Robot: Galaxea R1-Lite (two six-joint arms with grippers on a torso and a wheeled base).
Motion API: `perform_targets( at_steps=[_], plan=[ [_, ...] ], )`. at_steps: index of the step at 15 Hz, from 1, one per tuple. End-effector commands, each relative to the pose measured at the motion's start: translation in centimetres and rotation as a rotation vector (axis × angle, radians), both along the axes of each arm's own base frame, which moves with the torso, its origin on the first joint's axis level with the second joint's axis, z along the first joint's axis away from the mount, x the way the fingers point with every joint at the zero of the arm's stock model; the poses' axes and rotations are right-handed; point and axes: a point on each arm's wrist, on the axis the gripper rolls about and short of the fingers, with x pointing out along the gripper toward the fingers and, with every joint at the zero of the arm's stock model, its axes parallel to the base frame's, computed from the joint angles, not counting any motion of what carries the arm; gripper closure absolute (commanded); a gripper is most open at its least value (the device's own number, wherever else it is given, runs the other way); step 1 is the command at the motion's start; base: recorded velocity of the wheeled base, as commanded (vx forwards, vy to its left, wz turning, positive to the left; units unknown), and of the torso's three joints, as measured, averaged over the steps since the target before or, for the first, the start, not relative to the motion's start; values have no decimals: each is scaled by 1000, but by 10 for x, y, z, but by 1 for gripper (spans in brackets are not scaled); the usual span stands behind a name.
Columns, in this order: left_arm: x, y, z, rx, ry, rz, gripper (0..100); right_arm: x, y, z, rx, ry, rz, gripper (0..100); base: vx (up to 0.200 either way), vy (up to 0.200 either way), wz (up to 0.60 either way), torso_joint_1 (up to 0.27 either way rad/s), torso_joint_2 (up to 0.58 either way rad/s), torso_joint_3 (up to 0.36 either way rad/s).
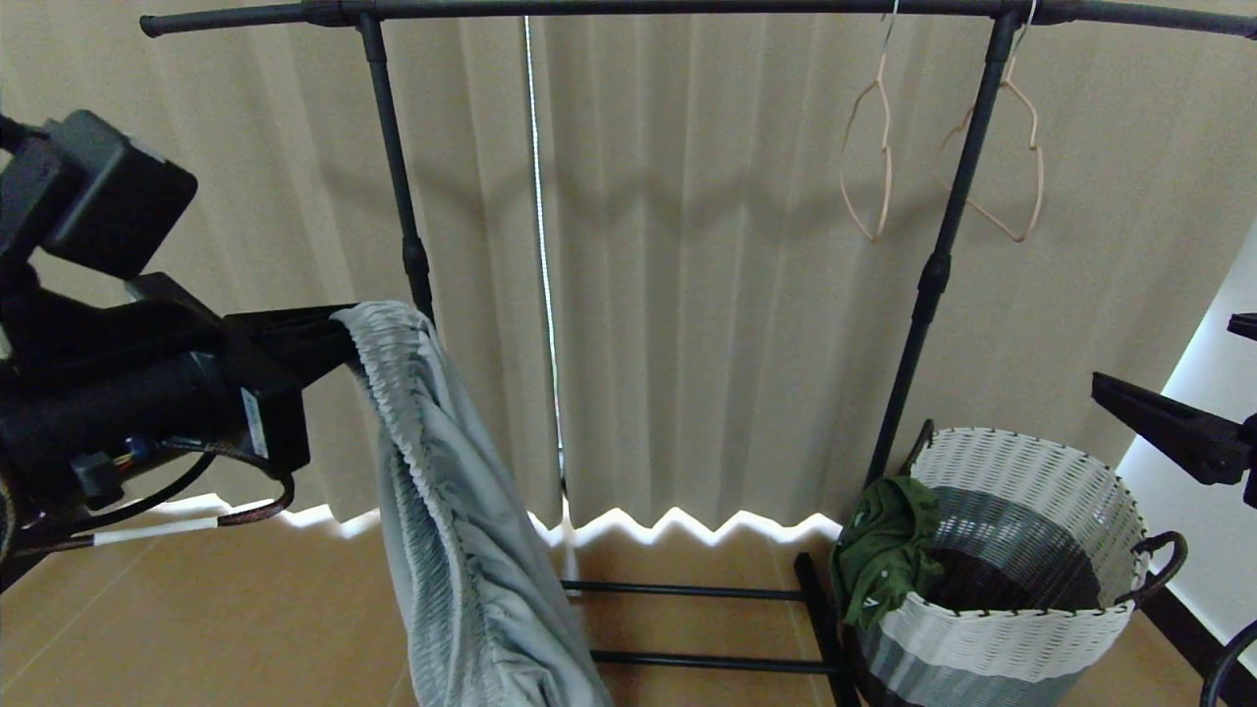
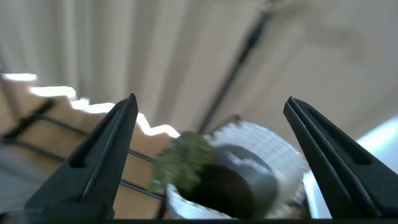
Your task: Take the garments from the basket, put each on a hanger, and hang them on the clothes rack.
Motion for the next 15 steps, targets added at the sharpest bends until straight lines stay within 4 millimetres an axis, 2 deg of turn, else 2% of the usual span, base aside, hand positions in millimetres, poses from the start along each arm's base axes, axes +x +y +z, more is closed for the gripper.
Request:
perform_targets(
  at_steps=[1,6,8,10,12,15],
  plan=[
    [-11,7,-3,-8,-19,4,100,-2,-7,-2,-6,-6,-54,0,0,0,0,0,0,0],
    [-16,19,-36,-39,-94,55,100,-12,-26,-10,-13,-7,-186,0,0,0,0,0,0,0],
    [-22,21,-45,-48,-63,56,100,-12,-27,-10,-11,-5,-186,0,0,0,0,0,0,0],
    [-35,25,-61,-90,0,39,100,-12,-27,-11,-12,-2,-186,0,0,0,0,0,0,0],
    [-39,26,-60,-110,0,-18,100,-13,-28,-10,-13,-8,-203,0,0,0,0,0,0,0],
    [-38,26,-60,-114,4,-13,100,-12,-37,-16,-19,17,-279,0,0,0,0,0,0,0]
  ],
)
